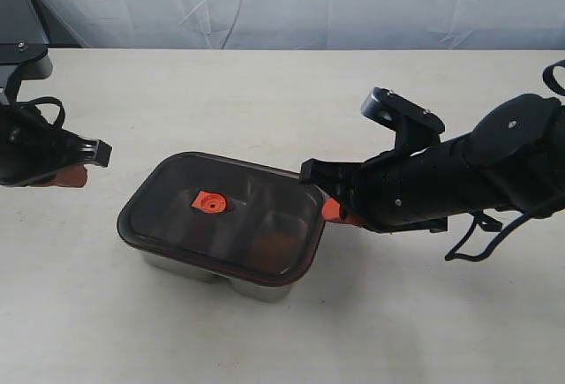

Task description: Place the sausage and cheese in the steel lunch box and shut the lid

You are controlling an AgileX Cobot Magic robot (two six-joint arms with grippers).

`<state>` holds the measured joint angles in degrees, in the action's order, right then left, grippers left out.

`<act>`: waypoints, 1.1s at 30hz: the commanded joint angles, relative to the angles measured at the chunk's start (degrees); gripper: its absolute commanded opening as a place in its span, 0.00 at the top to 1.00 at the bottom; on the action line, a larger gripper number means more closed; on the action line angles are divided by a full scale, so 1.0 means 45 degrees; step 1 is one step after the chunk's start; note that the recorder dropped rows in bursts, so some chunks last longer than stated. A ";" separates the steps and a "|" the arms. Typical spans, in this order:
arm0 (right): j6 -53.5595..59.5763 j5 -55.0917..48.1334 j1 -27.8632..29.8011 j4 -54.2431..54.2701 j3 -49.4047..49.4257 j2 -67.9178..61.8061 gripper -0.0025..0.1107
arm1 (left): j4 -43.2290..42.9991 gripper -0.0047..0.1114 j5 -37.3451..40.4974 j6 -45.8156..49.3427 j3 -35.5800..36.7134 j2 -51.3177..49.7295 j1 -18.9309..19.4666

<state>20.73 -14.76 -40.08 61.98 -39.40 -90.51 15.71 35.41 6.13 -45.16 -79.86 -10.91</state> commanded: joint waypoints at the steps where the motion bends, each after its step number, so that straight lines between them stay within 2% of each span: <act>1: 0.0072 0.0157 -0.0004 -0.0269 0.0022 0.0021 0.98 | 0.0053 0.96 -0.0028 -0.0027 -0.0034 0.0096 0.0003; 5: 0.0072 -0.1351 0.0022 -0.1425 0.0022 0.0725 0.98 | 0.0013 0.96 0.0145 0.0008 -0.0034 0.0096 0.0003; 10: 0.0048 -0.2932 0.0022 -0.1627 0.0022 0.1816 0.98 | 0.0013 0.96 0.0118 0.0008 -0.0034 0.0096 0.0003; 18: -0.0685 -0.5063 0.0022 -0.3037 0.0022 0.1542 0.98 | 0.0013 0.96 0.0142 0.0008 -0.0034 0.0096 0.0003; 33: -0.0831 -0.3831 -0.0001 -0.2280 0.0022 0.0126 0.98 | 0.0038 0.96 0.0095 0.0034 -0.0034 0.0096 0.0003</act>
<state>16.75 -33.29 -40.08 50.48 -39.40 -89.36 15.71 35.85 6.24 -45.16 -79.86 -10.91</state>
